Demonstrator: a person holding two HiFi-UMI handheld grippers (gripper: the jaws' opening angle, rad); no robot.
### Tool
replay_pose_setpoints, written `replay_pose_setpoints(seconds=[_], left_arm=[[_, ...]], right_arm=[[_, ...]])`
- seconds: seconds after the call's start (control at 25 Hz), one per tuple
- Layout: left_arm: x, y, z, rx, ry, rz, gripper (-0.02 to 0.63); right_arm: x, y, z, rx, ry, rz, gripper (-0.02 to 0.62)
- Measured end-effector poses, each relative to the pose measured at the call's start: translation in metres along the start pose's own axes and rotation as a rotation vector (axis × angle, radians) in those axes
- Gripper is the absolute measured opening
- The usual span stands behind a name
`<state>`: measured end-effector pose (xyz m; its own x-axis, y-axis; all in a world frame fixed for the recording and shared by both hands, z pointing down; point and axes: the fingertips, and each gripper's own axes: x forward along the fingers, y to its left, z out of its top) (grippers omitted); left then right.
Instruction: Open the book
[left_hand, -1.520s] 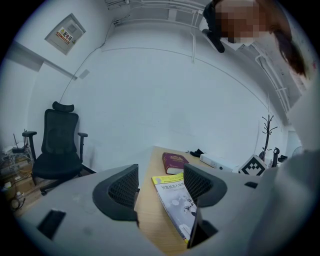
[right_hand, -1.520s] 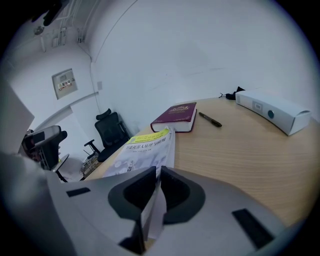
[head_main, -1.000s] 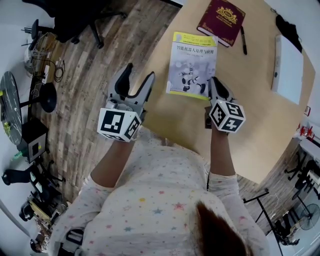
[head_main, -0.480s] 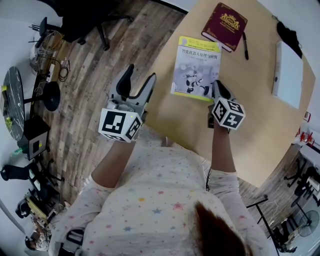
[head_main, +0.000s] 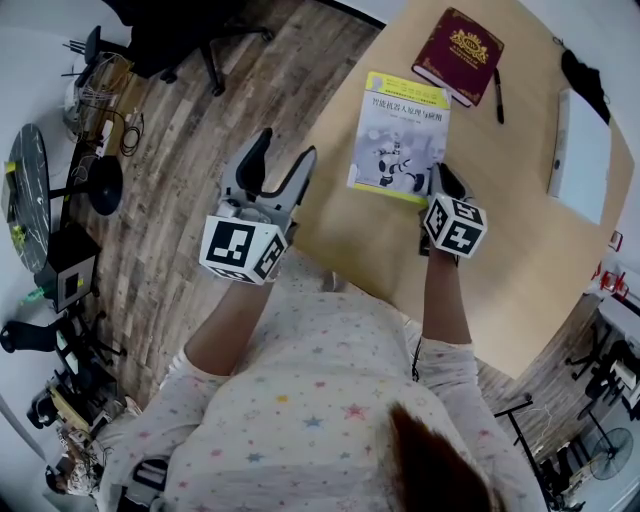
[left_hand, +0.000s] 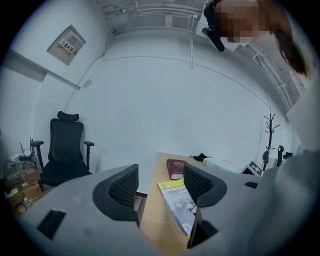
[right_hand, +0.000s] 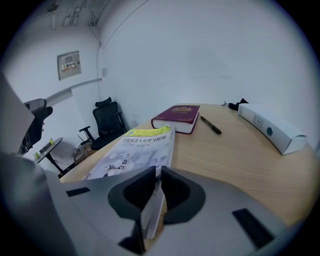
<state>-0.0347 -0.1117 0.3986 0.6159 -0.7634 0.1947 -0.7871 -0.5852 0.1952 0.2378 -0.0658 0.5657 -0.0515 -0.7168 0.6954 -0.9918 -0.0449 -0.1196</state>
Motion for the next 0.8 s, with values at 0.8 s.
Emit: replay_pose_setpoints(seconds=[0.8], left_arm=[[0.009,0.001,0.002,-0.001,0.004,-0.022,0.259]], right_arm=[[-0.028,0.040,0.038,0.072,-0.160,0.209,0.015]])
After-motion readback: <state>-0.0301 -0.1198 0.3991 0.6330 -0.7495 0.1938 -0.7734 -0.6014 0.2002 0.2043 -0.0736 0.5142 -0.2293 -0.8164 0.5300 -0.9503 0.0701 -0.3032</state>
